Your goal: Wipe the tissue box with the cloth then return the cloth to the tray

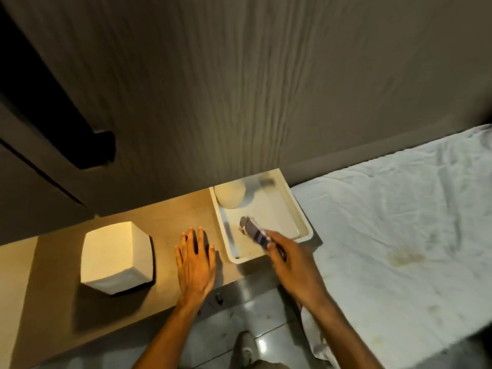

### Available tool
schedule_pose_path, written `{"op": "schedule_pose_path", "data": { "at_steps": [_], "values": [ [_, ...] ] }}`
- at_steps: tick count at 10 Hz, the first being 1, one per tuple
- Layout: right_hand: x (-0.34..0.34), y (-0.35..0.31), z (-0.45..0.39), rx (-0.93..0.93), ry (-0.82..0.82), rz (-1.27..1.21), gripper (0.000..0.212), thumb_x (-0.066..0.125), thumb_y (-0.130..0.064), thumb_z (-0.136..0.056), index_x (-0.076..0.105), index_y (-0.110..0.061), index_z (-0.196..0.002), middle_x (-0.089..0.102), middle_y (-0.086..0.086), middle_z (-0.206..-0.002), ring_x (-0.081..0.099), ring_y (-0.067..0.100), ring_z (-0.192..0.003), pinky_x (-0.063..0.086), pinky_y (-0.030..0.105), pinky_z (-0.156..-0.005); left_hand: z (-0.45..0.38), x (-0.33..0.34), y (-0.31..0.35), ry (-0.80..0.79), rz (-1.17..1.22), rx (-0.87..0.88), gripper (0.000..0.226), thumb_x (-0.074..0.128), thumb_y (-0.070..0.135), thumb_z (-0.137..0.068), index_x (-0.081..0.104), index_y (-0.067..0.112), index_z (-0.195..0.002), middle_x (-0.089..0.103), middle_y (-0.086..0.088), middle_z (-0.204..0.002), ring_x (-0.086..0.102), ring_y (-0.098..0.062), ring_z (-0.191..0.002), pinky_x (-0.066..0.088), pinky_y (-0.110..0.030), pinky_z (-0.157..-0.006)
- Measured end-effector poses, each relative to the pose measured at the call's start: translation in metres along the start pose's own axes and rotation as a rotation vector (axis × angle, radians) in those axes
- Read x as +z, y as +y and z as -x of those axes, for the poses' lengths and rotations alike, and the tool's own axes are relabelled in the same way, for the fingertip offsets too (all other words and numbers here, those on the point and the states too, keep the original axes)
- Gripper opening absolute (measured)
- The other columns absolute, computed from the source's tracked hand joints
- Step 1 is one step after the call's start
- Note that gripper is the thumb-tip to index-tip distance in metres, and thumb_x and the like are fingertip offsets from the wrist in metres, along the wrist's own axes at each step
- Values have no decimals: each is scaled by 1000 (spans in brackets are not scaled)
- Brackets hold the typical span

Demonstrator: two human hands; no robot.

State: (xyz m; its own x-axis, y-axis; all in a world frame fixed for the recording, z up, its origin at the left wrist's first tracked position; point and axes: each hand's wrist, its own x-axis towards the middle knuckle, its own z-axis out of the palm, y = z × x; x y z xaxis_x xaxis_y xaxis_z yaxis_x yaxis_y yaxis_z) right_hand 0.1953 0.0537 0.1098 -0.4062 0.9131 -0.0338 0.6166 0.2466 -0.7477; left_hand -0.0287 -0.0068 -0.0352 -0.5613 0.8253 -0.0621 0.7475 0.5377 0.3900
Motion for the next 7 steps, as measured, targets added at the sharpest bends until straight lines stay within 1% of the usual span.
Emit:
{"op": "schedule_pose_path", "data": {
  "at_steps": [1,2,3,4,5,6,7],
  "values": [
    [-13,8,-53,23,114,224,37,53,-29,-104,58,-28,-140,75,4,-122,73,23,-103,62,35,-89,1,18,-1,-49,-101,11,71,24,53,-101,26,17,-161,27,-18,-169,23,-39,-157,20,-63,-127],
    [-2,18,-89,85,16,431,41,51,-30,-105,51,-24,-146,69,10,-133,70,33,-113,61,47,-94,2,29,-5,6,-135,12,70,27,53,-102,22,19,-162,24,-16,-171,23,-38,-158,19,-63,-126],
    [22,36,-100,163,-192,532,39,47,-35,-106,53,-19,-141,60,11,-144,63,34,-124,56,51,-101,-1,31,-7,21,-149,16,71,23,56,-101,18,21,-163,19,-13,-173,18,-36,-160,15,-63,-128],
    [36,52,-97,146,-259,531,41,49,-34,-105,55,-16,-141,40,10,-161,45,33,-143,45,50,-115,-3,34,-8,15,-172,20,73,23,58,-101,13,23,-164,14,-11,-174,13,-34,-161,14,-63,-128],
    [31,59,-96,175,-145,469,43,64,-28,-98,59,-15,-139,47,10,-152,50,32,-136,51,50,-111,-3,34,-7,6,-181,10,75,25,59,-100,9,24,-164,9,-11,-174,8,-34,-161,15,-64,-127],
    [27,57,-101,205,-223,436,41,66,-23,-97,60,-17,-138,49,10,-149,54,31,-133,52,48,-110,-3,35,-9,10,-190,25,75,23,59,-100,8,23,-164,7,-12,-175,7,-35,-161,15,-65,-127],
    [19,51,-102,191,-233,405,40,66,-23,-97,60,-15,-136,50,11,-149,54,31,-134,50,49,-112,-3,27,-1,-28,-158,10,79,10,63,-97,8,21,-164,5,-13,-174,4,-35,-161,11,-63,-129]
  ]
}}
